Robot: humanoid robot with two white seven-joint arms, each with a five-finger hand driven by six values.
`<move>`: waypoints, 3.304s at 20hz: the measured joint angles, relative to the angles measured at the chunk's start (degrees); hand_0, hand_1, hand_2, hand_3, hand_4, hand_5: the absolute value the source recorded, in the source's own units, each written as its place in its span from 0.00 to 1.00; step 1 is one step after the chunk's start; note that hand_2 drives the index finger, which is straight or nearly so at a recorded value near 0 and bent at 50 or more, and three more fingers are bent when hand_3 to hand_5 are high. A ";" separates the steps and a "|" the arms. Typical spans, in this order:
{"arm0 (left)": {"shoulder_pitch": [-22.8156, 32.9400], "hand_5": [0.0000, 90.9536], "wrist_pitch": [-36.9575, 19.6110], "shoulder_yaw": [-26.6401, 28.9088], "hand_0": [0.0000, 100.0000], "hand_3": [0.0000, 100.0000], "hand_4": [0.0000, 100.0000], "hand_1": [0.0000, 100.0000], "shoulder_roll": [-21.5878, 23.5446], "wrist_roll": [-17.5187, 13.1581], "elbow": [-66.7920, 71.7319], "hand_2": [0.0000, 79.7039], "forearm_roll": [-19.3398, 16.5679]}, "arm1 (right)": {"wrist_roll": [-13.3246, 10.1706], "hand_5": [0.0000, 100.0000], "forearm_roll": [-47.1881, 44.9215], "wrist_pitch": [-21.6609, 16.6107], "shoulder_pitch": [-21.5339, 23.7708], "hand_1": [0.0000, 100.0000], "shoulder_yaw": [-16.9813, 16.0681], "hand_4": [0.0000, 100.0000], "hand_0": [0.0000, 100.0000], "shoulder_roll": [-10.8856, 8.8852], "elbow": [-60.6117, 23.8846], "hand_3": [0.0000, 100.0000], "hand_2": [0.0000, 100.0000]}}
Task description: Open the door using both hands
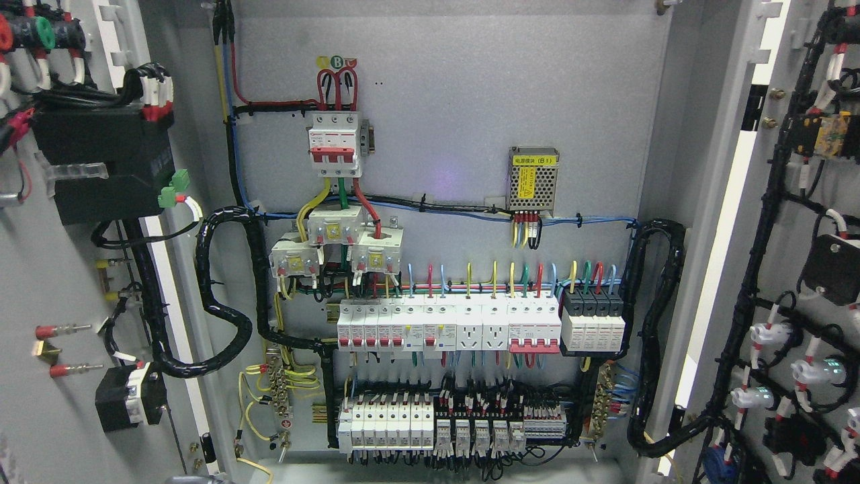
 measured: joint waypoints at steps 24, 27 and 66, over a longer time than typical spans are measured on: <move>13.62 0.00 -36.70 -7.39 0.12 0.00 0.00 0.39 12.90 -0.38 -51.14 0.00 1.58 | -4.20 0.00 0.55 -26.87 26.14 0.39 -12.54 0.00 0.12 -15.44 -8.18 0.00 0.00; 9.90 0.00 -37.32 -7.27 0.12 0.00 0.00 0.39 13.50 -0.30 -53.88 0.00 3.34 | -4.05 0.00 0.55 -29.61 29.40 0.39 -13.94 0.00 0.12 -16.53 -9.83 0.00 0.00; -5.93 0.00 -39.83 1.17 0.12 0.00 0.00 0.39 4.75 0.23 -70.17 0.00 10.46 | -3.99 0.00 -0.62 -49.63 43.41 0.39 -40.55 0.00 0.12 -30.02 -23.95 0.00 0.00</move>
